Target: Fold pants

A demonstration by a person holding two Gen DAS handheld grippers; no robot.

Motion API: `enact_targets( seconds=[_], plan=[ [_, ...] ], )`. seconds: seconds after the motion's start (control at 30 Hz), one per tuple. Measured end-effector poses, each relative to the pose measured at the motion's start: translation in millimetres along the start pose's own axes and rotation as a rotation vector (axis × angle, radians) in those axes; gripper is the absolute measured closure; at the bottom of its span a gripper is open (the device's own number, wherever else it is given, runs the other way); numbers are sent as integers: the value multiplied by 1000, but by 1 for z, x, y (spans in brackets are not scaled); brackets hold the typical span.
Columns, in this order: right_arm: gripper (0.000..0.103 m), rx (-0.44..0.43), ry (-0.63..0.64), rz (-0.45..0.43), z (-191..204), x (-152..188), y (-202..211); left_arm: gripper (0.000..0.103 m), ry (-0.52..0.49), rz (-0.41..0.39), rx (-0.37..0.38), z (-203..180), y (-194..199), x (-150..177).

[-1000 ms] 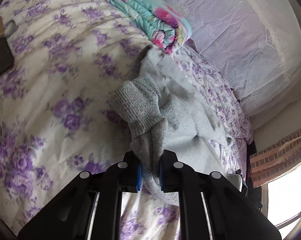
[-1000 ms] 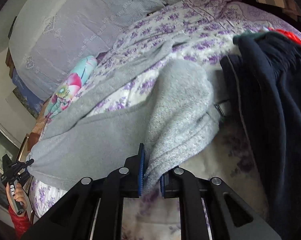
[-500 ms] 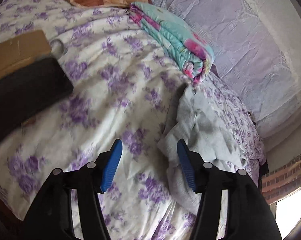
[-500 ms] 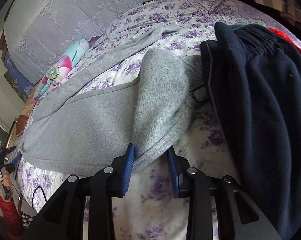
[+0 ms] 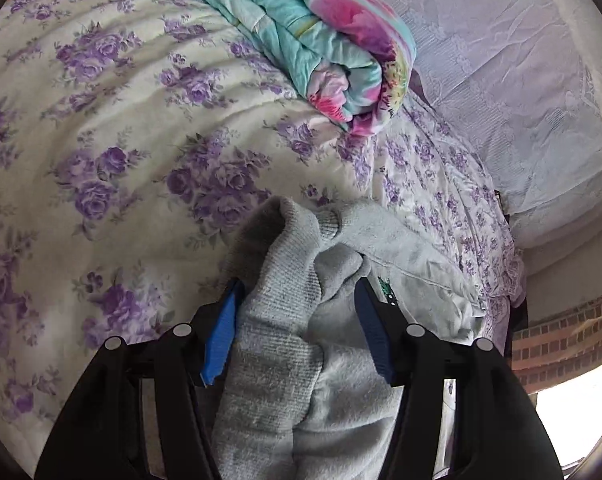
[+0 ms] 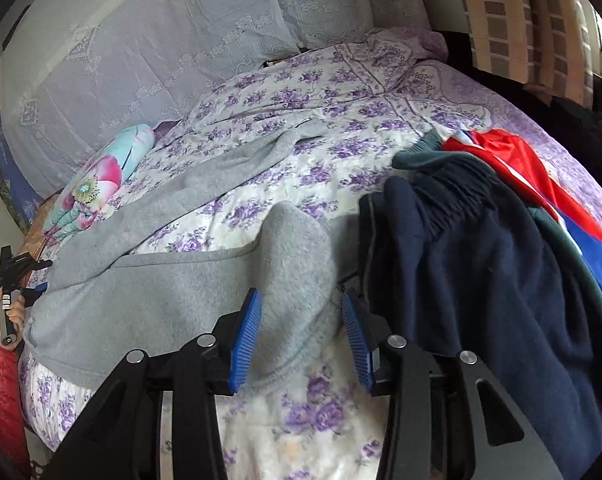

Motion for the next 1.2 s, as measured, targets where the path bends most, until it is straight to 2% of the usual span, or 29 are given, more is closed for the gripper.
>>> enact_targets(
  seconds=[0.03, 0.1, 0.13, 0.2, 0.33, 0.4, 0.43, 0.53, 0.6, 0.63, 0.7, 0.73, 0.77, 0.8, 0.83, 0.9, 0.93, 1.0, 1.03, 1.07, 1.1, 1.13, 1.2],
  plan=[
    [60, -27, 6, 6, 12, -7, -7, 53, 8, 1, -6, 3, -4, -1],
    [61, -77, 19, 22, 40, -20, -25, 77, 13, -24, -35, 10, -3, -5],
    [61, -90, 27, 27, 53, -27, -33, 87, 21, -43, -23, 12, 1, -8],
    [61, -103, 28, 40, 73, -45, -56, 92, 42, -90, 11, 14, 11, -19],
    [61, -111, -96, 102, 75, -84, -114, 103, 31, -249, -57, 19, 42, -54],
    [61, -120, -161, 147, 70, -96, -146, 103, 1, -291, -139, 26, 49, -68],
    [61, -115, -188, 163, 68, -99, -160, 103, 6, -291, -146, 30, 48, -68],
    [61, -85, -231, 198, 63, -111, -198, 103, 33, -260, -10, 22, 46, -53],
    [61, -49, -232, 200, 63, -120, -220, 103, -35, -228, 5, 4, 44, -39],
    [61, -39, -227, 203, 67, -125, -230, 103, -77, -210, -11, -5, 39, -34],
    [61, -32, -236, 225, 73, -129, -250, 92, -134, -173, -54, -16, 28, -29],
    [62, -34, -243, 241, 77, -129, -260, 77, -132, -171, -70, -16, 22, -29],
    [69, -25, -240, 242, 79, -129, -266, 65, -116, -178, -98, -12, 17, -32],
    [75, -12, -223, 218, 81, -131, -267, 65, -97, -173, -126, -6, 10, -35],
    [91, -22, -195, 200, 86, -133, -264, 65, -78, -154, -140, 0, 1, -35],
    [94, -45, -184, 160, 84, -137, -248, 65, -71, -111, -164, 10, -15, -33],
    [94, -59, -179, 139, 81, -138, -235, 66, -81, -108, -186, 14, -19, -34],
    [95, -82, -169, 107, 71, -134, -204, 71, -89, -119, -184, 13, -20, -36],
    [95, -89, -164, 94, 65, -128, -188, 80, -108, -125, -175, 8, -18, -38],
    [95, -87, -160, 84, 59, -121, -175, 98, -129, -131, -172, 3, -18, -41],
    [94, -72, -149, 80, 51, -112, -168, 101, -152, -145, -194, 0, -18, -45],
    [94, -53, -130, 103, 46, -102, -171, 102, -166, -148, -210, -1, -22, -49],
    [89, -31, -88, 244, 39, -70, -201, 102, -164, -120, -237, 3, -38, -53]
  ],
)
Point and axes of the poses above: each gripper's, at about its wrist camera, not at the fingertips, and y roughly against the way its jaws point, z to its left, x to its underside, the point moved 10 cm from there along -y, roughly the way its jaws point, and after that the axes turned 10 degrees about x, right-handed, at the moved point
